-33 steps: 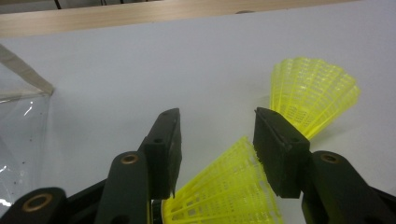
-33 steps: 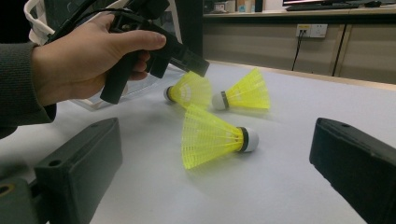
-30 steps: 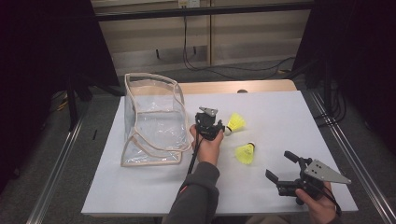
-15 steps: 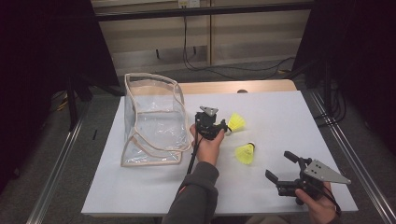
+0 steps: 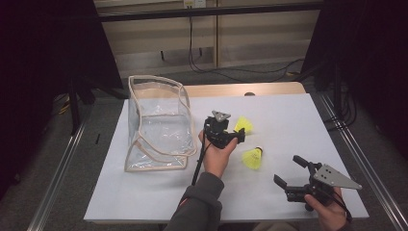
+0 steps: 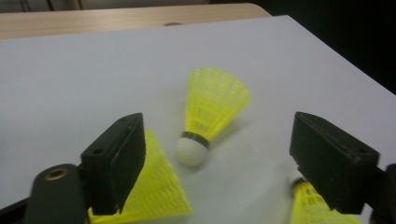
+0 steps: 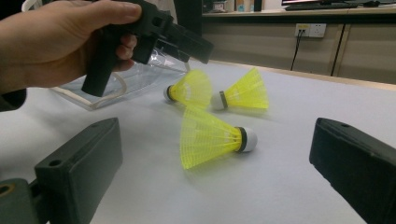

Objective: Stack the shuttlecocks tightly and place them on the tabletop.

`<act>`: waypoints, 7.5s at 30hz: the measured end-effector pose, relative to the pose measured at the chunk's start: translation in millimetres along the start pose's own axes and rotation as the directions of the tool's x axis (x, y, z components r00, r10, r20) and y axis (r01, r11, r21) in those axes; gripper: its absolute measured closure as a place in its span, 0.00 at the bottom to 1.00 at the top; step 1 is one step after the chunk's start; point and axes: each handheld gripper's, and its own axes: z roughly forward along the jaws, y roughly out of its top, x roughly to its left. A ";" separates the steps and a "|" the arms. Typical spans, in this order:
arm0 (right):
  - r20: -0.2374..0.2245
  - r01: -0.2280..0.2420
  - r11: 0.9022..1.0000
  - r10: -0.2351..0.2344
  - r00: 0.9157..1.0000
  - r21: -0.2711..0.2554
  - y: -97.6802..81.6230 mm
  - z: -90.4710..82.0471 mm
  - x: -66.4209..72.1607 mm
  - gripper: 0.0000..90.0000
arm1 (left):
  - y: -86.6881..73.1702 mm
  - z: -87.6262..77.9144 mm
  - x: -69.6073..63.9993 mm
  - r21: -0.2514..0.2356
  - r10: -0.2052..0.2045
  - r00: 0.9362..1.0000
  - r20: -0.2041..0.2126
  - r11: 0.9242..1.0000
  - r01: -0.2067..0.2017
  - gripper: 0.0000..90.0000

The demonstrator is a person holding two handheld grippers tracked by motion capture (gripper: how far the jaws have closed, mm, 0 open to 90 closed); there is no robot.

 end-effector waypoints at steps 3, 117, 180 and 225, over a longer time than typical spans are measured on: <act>0.003 0.002 1.000 -0.002 1.000 -0.004 0.1 -0.1 -1.1 0.02 | -0.5 -5.5 -6.2 0.006 0.018 1.000 0.023 1.000 -0.019 0.16; 0.000 0.029 0.999 -0.029 1.000 0.021 0.8 3.7 4.3 0.03 | -97.1 -134.6 70.0 -0.060 0.191 0.926 0.325 0.981 -0.182 0.06; -0.007 0.044 0.999 -0.043 0.999 0.017 4.0 3.8 0.7 0.03 | -113.3 -172.2 135.1 -0.100 0.183 0.945 0.272 0.982 -0.161 0.04; 0.019 0.052 0.989 -0.055 0.998 0.136 29.2 27.8 -13.0 0.03 | -117.6 -176.2 150.5 -0.092 0.167 0.962 0.217 0.984 -0.150 0.05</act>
